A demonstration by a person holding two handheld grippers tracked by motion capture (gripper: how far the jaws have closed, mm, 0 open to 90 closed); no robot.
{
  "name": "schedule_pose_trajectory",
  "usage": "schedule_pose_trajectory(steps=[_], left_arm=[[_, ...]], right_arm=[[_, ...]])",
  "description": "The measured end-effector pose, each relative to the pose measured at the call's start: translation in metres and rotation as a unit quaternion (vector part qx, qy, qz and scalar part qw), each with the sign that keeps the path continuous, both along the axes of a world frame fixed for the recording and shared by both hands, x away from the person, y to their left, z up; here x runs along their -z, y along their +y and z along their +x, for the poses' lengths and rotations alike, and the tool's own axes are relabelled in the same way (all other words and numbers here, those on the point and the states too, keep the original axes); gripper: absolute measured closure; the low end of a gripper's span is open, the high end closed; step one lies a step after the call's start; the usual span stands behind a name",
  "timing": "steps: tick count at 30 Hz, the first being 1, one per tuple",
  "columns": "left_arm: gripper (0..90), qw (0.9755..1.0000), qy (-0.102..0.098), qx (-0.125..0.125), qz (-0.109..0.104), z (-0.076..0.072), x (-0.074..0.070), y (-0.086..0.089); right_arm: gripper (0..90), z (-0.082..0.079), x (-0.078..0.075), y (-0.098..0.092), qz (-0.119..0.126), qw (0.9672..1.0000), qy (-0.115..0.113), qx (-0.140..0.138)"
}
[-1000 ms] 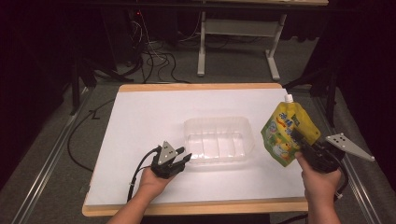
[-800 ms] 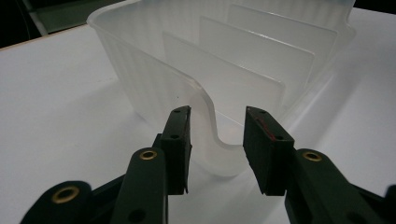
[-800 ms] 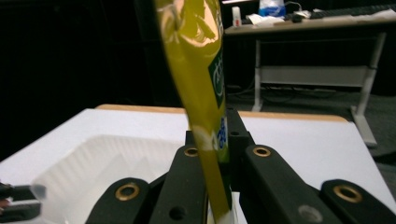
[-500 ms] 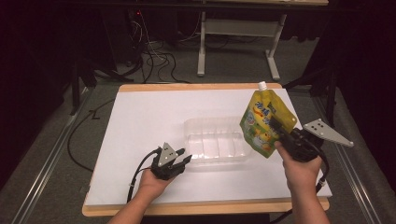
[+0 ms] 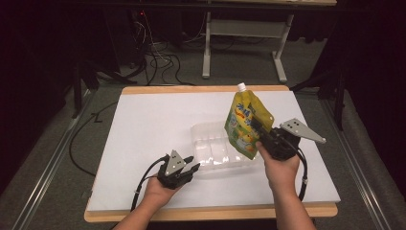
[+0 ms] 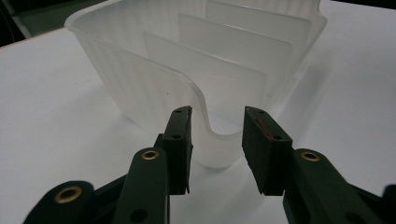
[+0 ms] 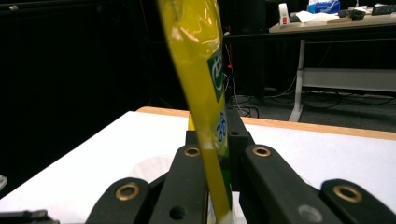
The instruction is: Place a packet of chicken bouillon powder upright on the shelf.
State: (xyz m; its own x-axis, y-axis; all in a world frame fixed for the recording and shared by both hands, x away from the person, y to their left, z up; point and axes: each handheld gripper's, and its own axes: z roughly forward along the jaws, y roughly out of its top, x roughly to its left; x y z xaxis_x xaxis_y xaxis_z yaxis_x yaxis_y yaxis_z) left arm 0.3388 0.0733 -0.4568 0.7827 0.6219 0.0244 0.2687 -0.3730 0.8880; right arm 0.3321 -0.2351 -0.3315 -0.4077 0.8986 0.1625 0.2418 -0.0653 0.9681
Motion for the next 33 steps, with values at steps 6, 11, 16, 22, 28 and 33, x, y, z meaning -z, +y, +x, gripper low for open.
schedule_pose_trajectory(steps=[6, 11, 16, 22, 28, 33], left_arm=[[63.5, 1.0, -0.002, 0.0, 0.002, -0.001, 0.001, -0.002], [61.6, 0.9998, -0.003, -0.006, 0.017, 0.0, 0.003, -0.004], [57.5, 0.9999, -0.002, -0.011, 0.013, 0.0, 0.003, -0.007], [57.4, 0.9999, -0.002, -0.012, 0.012, 0.0, 0.003, -0.007], [57.5, 0.9999, -0.002, -0.012, 0.012, 0.0, 0.003, -0.007], [57.5, 0.9998, -0.003, -0.013, 0.011, 0.0, 0.004, -0.007]], right_arm=[[90.0, 0.01, 0.008, 0.022, 0.008, 0.9999, 0.006, 0.0], [90.0, 0.016, 0.015, 0.035, 0.013, 0.9999, 0.01, 0.002], [90.0, 0.019, 0.02, 0.042, 0.035, 0.9993, 0.011, 0.002], [90.0, 0.02, 0.026, 0.049, 0.044, 0.9989, 0.015, 0.005], [90.0, 0.021, 0.033, 0.047, 0.059, 0.9981, 0.017, 0.01], [90.0, 0.021, 0.037, 0.044, 0.063, 0.9977, 0.02, 0.017]])
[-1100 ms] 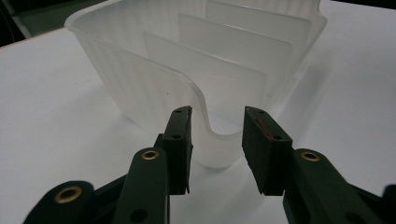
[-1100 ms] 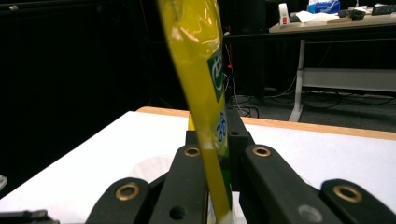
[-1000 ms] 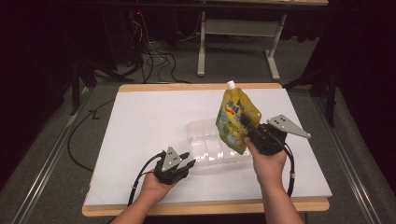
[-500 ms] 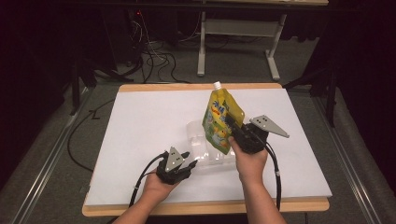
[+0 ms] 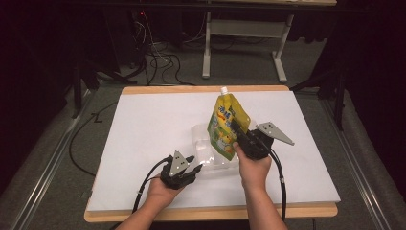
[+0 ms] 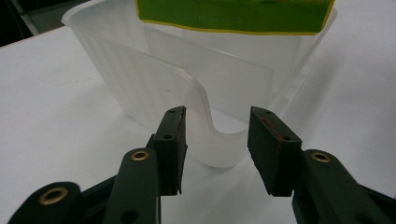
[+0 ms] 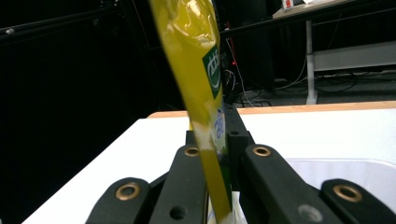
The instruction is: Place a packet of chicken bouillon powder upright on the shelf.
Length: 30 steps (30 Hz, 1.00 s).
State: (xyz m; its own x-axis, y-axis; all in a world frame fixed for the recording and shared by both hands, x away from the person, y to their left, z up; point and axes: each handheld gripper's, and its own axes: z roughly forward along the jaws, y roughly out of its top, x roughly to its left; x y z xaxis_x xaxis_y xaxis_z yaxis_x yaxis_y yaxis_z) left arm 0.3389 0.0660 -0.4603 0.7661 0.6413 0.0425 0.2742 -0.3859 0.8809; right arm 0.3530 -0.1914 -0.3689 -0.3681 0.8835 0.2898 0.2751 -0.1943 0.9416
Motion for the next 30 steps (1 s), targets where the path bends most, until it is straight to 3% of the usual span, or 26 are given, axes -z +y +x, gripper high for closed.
schedule_pose_trajectory(steps=[18, 30], left_arm=[[59.2, 1.0, -0.004, -0.005, 0.002, 0.0, 0.0, -0.001], [60.1, 1.0, -0.005, -0.006, 0.0, 0.001, 0.0, -0.001]], right_arm=[[90.0, 0.003, 0.005, -0.001, -0.016, 0.9994, 0.001, 0.03], [90.0, 0.008, 0.01, 0.009, -0.025, 0.9994, 0.0, 0.025]])
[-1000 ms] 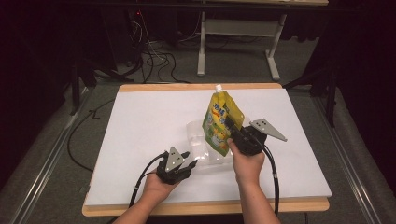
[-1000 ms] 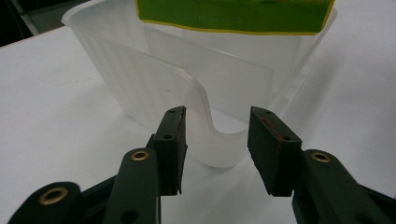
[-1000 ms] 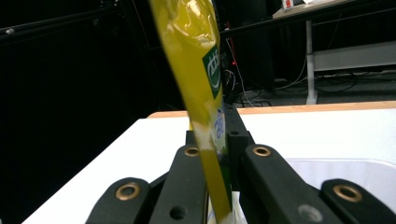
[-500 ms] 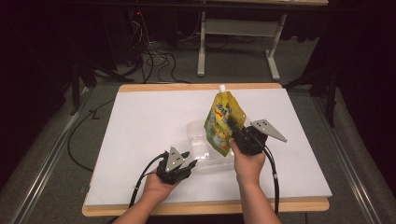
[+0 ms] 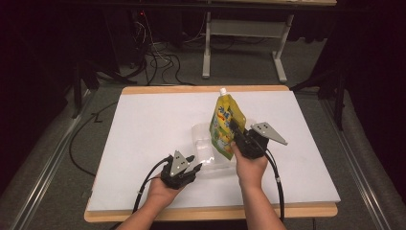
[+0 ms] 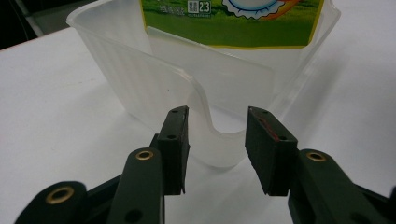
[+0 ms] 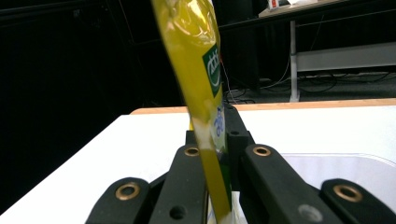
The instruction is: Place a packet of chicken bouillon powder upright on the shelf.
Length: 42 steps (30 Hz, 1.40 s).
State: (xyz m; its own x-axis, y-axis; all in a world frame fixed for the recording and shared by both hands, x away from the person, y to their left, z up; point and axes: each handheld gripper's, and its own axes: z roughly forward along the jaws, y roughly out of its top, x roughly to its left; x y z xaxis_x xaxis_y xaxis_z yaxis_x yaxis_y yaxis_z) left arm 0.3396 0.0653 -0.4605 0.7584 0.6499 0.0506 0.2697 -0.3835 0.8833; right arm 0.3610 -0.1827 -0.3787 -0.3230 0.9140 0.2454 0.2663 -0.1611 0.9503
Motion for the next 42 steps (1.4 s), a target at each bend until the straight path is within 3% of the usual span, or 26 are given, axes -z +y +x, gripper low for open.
schedule_pose_trajectory(steps=[22, 42], left_arm=[[61.2, 1.0, 0.002, -0.008, 0.001, 0.001, 0.001, 0.0], [61.1, 0.9999, 0.004, -0.012, -0.009, 0.003, 0.0, 0.002]], right_arm=[[90.0, 0.001, 0.016, 0.018, -0.019, 0.9996, -0.005, 0.018], [86.1, -0.004, 0.026, 0.025, -0.044, 0.999, -0.012, 0.003]])
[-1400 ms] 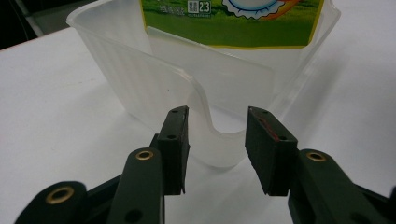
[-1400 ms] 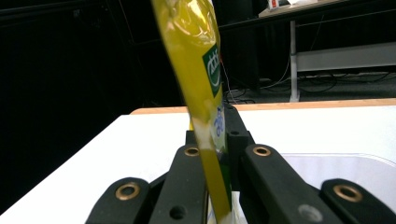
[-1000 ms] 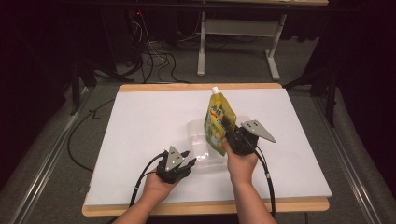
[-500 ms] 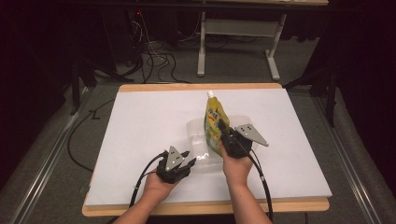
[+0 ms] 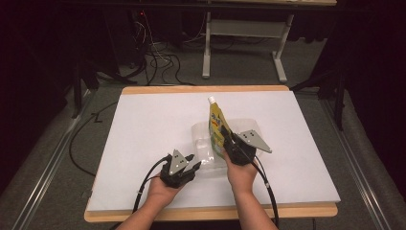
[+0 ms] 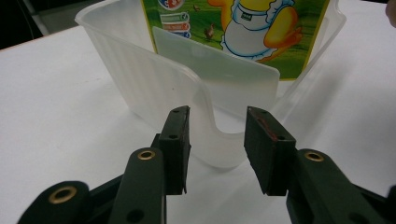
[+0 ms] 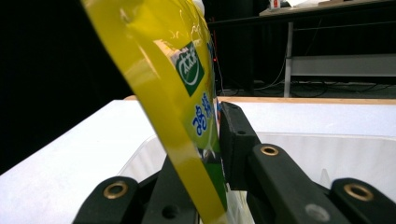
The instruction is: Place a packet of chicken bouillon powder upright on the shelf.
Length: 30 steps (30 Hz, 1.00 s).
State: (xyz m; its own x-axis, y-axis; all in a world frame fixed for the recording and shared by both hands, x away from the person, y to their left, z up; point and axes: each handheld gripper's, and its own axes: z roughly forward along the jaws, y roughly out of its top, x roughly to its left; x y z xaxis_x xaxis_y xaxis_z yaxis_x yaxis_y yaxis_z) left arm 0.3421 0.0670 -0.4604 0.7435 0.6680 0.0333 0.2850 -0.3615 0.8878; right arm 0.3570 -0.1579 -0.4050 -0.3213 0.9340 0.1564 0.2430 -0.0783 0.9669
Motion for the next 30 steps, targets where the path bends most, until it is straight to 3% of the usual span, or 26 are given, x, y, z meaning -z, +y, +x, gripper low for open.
schedule_pose_trajectory(steps=[5, 11, 12, 16, 21, 25, 30], left_arm=[[61.2, 1.0, -0.002, 0.001, -0.001, 0.0, 0.0, 0.0], [61.3, 1.0, -0.003, -0.002, -0.006, 0.001, -0.001, 0.001], [61.3, 1.0, -0.005, -0.002, -0.006, 0.001, -0.001, 0.001], [61.8, 0.9999, -0.005, -0.006, -0.01, 0.002, -0.002, 0.002], [62.8, 0.9997, -0.002, -0.017, -0.019, 0.006, -0.003, 0.006], [62.0, 0.9995, 0.002, -0.017, -0.027, 0.009, -0.005, 0.009], [62.8, 0.9994, -0.002, -0.027, -0.023, 0.013, -0.005, 0.011]], right_arm=[[83.4, 0.001, 0.003, 0.0, -0.006, 0.9999, 0.01, -0.007], [71.6, 0.001, 0.003, -0.001, -0.015, 0.9994, 0.021, -0.023], [64.5, 0.001, 0.003, -0.002, -0.018, 0.999, 0.026, -0.03], [52.6, 0.0, 0.002, -0.005, -0.022, 0.9979, 0.041, -0.045], [41.0, -0.003, 0.001, -0.006, -0.039, 0.9941, 0.063, -0.079], [37.7, -0.012, -0.001, -0.011, -0.047, 0.9911, 0.069, -0.103], [36.3, -0.038, -0.005, -0.024, -0.065, 0.9867, 0.071, -0.131]])
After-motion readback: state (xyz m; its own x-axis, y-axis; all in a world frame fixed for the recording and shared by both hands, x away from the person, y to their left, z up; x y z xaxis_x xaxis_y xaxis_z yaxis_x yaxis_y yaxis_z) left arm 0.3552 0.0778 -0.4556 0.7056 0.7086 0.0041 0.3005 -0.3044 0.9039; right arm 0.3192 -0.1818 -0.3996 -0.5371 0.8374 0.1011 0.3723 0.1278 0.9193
